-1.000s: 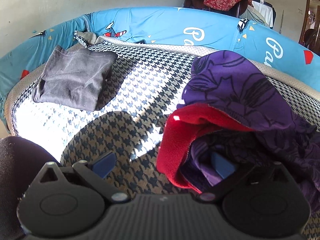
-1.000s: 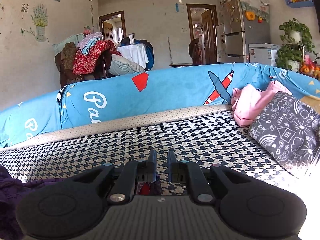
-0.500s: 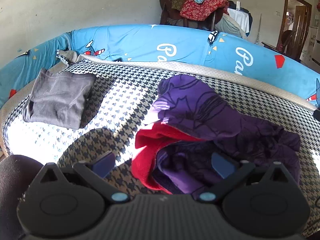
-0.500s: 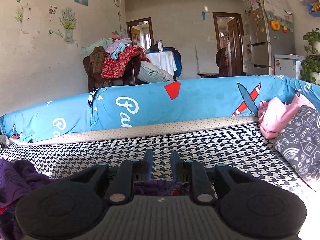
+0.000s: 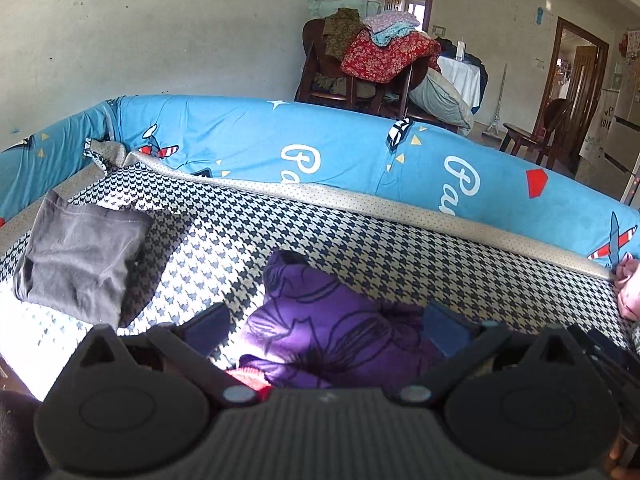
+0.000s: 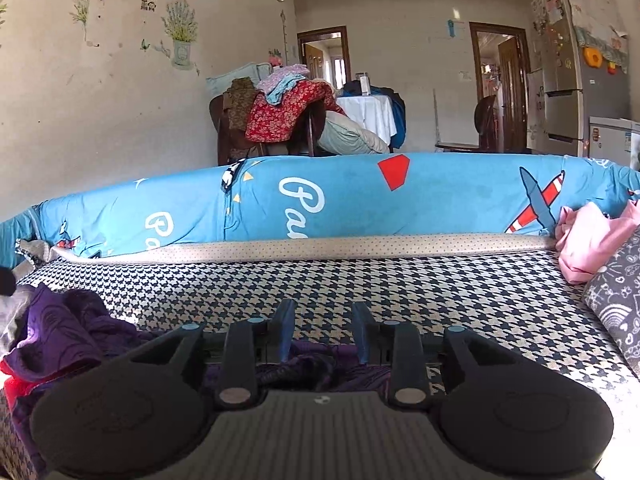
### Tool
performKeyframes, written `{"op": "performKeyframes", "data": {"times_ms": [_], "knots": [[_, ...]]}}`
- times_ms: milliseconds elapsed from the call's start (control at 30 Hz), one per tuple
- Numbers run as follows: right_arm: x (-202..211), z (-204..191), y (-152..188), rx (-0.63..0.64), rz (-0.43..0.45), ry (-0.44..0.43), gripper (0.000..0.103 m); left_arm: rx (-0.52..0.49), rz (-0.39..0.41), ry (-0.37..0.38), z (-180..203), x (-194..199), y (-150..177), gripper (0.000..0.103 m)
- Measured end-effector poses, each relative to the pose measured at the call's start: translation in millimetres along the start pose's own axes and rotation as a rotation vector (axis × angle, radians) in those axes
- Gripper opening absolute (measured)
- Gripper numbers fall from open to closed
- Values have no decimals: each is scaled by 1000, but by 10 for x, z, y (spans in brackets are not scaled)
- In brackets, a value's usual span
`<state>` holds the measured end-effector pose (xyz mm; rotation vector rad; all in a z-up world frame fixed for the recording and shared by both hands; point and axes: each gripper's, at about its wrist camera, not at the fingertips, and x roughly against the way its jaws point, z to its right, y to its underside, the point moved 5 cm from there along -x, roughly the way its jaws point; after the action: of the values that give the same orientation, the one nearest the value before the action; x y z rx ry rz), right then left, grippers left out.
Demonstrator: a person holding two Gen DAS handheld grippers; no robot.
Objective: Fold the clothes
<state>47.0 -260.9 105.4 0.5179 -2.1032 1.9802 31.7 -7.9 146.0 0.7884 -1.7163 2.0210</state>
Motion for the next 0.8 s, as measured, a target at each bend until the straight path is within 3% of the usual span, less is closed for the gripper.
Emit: {"op": "performKeyframes", "data": {"times_ms": [267, 433, 667, 800], "knots": [[-65, -286, 170, 19, -116, -225, 43, -47, -67, -77, 71, -518, 105, 103], [-78, -513, 321, 89, -184, -334, 54, -26, -114, -137, -163, -687, 297, 103], [-126, -823, 538, 205, -268, -414, 69, 6, -172, -201, -569, -771, 615, 103], [-183, -936, 697, 298, -308, -375, 71, 58, -205, -227, -804, -805, 759, 103]]}}
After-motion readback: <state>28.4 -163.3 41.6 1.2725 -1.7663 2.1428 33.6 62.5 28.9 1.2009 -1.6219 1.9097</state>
